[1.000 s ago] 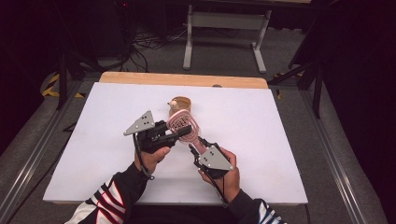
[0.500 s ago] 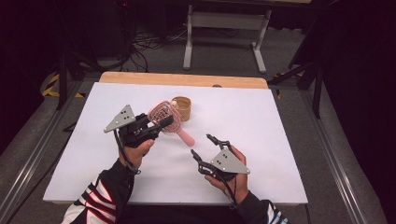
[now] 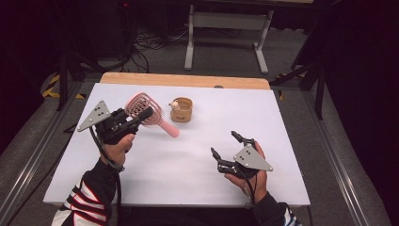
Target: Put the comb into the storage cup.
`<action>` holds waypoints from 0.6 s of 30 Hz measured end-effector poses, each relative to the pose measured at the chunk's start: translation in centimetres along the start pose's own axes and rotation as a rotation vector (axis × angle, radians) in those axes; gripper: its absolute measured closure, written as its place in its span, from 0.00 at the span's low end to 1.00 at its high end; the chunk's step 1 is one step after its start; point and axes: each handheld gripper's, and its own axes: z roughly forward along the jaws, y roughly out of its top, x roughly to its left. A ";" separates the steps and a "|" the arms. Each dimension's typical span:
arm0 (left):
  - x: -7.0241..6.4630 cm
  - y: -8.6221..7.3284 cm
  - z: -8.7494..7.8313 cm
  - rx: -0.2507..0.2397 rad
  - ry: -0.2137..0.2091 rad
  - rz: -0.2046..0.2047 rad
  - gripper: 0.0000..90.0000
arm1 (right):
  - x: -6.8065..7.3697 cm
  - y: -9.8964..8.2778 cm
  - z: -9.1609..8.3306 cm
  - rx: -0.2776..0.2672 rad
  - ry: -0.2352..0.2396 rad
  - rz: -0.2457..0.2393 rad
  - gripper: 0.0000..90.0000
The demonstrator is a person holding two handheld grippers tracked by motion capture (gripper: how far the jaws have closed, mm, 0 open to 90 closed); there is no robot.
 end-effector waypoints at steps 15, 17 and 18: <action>0.7 1.9 -0.5 -0.024 0.032 0.038 0.70 | -2.3 -3.2 -2.1 0.116 -0.032 0.026 0.10; 0.7 2.5 0.0 -0.015 0.036 0.057 0.70 | -2.4 -3.5 -2.3 0.128 -0.039 0.027 0.10; 0.8 3.1 0.5 -0.005 0.036 0.073 0.70 | -2.4 -3.5 -2.3 0.127 -0.039 0.031 0.10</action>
